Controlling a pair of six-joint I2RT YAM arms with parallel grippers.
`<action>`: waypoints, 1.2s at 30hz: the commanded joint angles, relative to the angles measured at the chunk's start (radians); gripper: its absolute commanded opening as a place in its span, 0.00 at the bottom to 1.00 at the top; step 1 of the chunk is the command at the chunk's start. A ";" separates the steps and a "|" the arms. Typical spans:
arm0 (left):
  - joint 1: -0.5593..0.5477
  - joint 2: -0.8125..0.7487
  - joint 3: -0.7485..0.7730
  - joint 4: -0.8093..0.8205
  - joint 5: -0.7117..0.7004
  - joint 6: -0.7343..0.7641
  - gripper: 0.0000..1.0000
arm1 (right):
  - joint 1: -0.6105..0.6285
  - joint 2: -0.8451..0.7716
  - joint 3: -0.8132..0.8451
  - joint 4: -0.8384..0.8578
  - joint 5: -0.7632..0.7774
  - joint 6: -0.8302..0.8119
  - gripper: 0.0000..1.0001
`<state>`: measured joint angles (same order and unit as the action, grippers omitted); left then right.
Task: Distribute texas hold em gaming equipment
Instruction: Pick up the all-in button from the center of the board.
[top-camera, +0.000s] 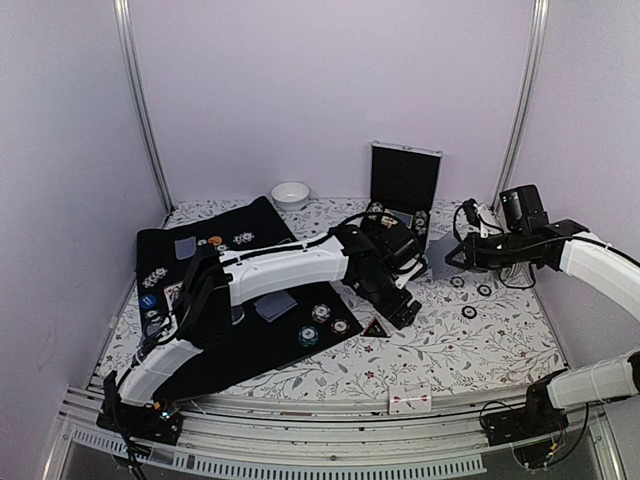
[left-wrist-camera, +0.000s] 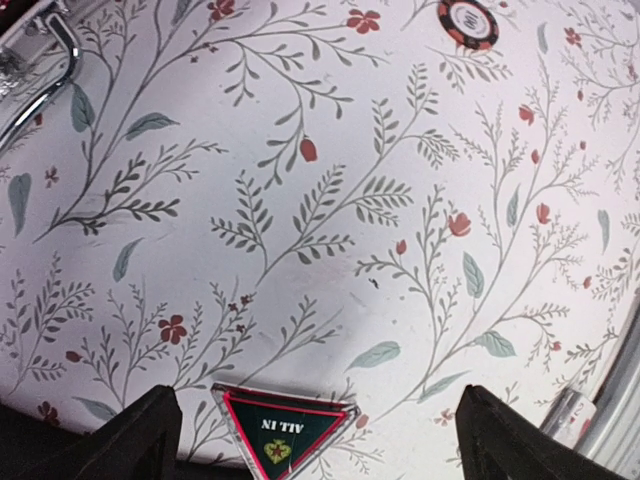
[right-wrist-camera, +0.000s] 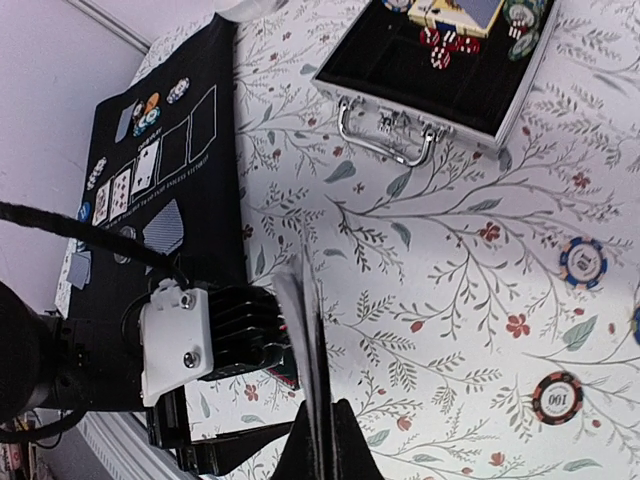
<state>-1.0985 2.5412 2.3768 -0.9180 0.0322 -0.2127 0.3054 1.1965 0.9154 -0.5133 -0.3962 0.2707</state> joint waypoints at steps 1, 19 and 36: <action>-0.021 -0.043 0.022 -0.023 -0.126 -0.076 0.98 | -0.015 0.015 0.137 -0.071 0.055 -0.060 0.02; -0.051 0.057 -0.008 -0.008 -0.271 -0.145 0.98 | -0.015 -0.089 0.084 -0.141 0.102 -0.088 0.02; -0.050 0.055 -0.111 -0.009 -0.125 -0.138 0.80 | -0.015 -0.114 0.072 -0.165 0.088 -0.079 0.02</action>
<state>-1.1389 2.6087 2.3238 -0.8757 -0.1432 -0.3542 0.2932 1.0988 0.9924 -0.6735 -0.3065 0.1936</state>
